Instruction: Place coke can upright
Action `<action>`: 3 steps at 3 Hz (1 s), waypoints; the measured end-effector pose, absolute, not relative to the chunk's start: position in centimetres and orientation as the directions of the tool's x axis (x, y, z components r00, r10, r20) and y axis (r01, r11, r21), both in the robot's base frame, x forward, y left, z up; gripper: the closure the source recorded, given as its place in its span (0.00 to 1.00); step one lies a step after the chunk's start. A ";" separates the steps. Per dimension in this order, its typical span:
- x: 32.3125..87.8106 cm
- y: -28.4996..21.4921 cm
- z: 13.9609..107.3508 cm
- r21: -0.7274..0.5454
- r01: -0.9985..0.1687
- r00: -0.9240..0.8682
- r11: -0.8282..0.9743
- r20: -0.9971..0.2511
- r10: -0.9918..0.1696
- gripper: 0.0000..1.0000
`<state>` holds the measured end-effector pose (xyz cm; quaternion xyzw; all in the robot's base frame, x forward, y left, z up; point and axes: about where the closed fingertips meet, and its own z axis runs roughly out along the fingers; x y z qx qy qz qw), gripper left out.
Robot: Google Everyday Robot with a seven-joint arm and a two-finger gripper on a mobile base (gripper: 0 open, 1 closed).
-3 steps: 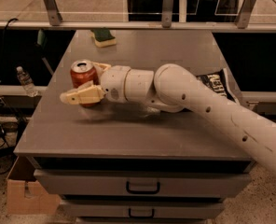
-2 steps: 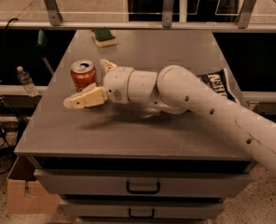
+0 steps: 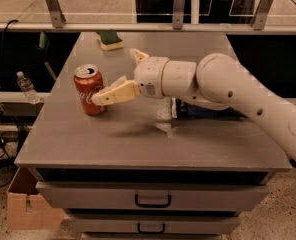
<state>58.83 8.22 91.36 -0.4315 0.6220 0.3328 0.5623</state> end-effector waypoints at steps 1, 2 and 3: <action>59.7 2.2 94.2 -0.152 -0.890 0.053 0.430 -0.971 -0.234 0.00; 59.7 -3.9 96.9 -0.220 -0.882 0.096 0.417 -0.950 -0.298 0.00; 59.5 -7.3 98.6 -0.255 -0.856 0.116 0.450 -0.942 -0.313 0.00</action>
Offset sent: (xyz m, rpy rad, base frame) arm 0.0115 -0.1820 0.0748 -0.2012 -0.1346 -0.0274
